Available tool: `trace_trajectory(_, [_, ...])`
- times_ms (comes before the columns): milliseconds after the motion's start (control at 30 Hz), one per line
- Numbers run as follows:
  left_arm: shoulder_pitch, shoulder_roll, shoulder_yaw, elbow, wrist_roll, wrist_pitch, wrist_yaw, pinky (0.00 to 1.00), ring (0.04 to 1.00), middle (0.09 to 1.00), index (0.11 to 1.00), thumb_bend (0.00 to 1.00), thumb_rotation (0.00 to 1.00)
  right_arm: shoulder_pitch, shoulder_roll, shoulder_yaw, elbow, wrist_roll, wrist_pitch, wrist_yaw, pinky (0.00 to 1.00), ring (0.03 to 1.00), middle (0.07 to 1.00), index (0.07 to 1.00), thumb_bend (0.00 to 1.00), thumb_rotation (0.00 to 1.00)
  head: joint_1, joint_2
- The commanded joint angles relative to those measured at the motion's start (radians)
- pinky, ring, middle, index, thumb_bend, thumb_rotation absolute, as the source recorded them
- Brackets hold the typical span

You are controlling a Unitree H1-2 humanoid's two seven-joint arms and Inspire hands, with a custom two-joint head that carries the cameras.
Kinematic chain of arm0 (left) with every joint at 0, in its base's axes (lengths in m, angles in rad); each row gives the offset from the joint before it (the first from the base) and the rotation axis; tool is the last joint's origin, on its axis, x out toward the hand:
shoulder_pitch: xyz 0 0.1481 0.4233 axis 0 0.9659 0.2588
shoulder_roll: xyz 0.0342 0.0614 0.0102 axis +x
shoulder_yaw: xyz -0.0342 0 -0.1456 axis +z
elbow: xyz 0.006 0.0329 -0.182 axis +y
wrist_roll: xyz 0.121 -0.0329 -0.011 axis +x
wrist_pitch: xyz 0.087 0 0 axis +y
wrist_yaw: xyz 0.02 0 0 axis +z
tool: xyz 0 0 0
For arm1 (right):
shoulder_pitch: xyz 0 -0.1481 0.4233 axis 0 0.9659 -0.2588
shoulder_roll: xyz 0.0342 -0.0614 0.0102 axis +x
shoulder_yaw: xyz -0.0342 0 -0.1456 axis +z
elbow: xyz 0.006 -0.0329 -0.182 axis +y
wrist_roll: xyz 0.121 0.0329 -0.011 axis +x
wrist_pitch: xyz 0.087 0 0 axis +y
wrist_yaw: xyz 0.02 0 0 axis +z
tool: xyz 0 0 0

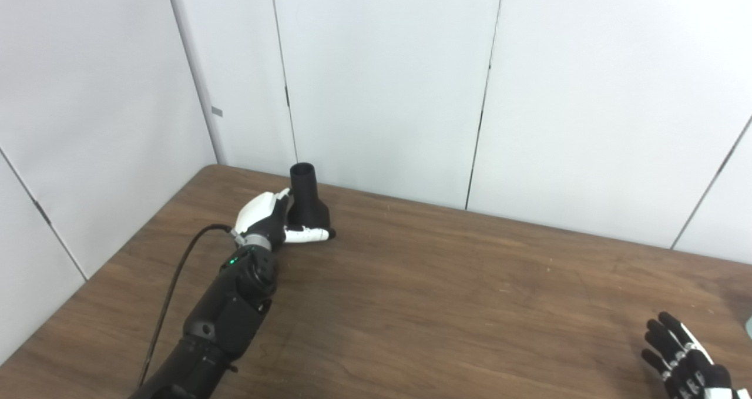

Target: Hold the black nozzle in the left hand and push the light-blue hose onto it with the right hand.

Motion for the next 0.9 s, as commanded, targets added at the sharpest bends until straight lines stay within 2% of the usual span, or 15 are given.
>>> trace_trajectory(0, [-0.054,0.03,0.007,-0.001,0.024,-0.012,0.05,1.0,1.0,0.976,0.942,0.99,0.48,0.003,-0.011,0.0,-0.002,-0.004,-0.026,0.008,0.88,0.919,0.899,0.905,0.56,1.0,0.0,0.003])
trace_trajectory(333, [-0.067,0.03,-0.01,0.045,0.029,-0.036,0.105,1.0,0.977,0.946,0.915,0.96,0.39,0.003,-0.02,0.009,-0.013,-0.02,-0.017,0.01,0.88,0.919,0.899,0.909,0.56,1.0,-0.003,0.012])
trace_trajectory(500, [-0.071,0.034,-0.035,0.042,0.021,-0.042,0.076,1.0,0.967,0.926,0.89,0.96,0.39,-0.001,-0.026,0.013,-0.011,-0.026,-0.016,0.011,0.88,0.919,0.899,0.909,0.56,1.0,-0.007,0.015])
trace_trajectory(700, [-0.08,0.049,-0.063,0.051,0.013,-0.084,0.033,1.0,0.962,0.917,0.869,0.96,0.38,-0.003,-0.035,0.012,-0.02,-0.028,-0.008,0.011,0.87,0.919,0.897,0.909,0.56,1.0,-0.01,0.015])
trace_trajectory(867, [-0.092,0.048,-0.078,0.053,0.016,-0.075,0.015,1.0,0.976,0.927,0.861,0.97,0.4,-0.007,-0.041,0.01,-0.017,-0.029,-0.01,0.012,0.87,0.919,0.891,0.909,0.57,1.0,-0.008,0.017])
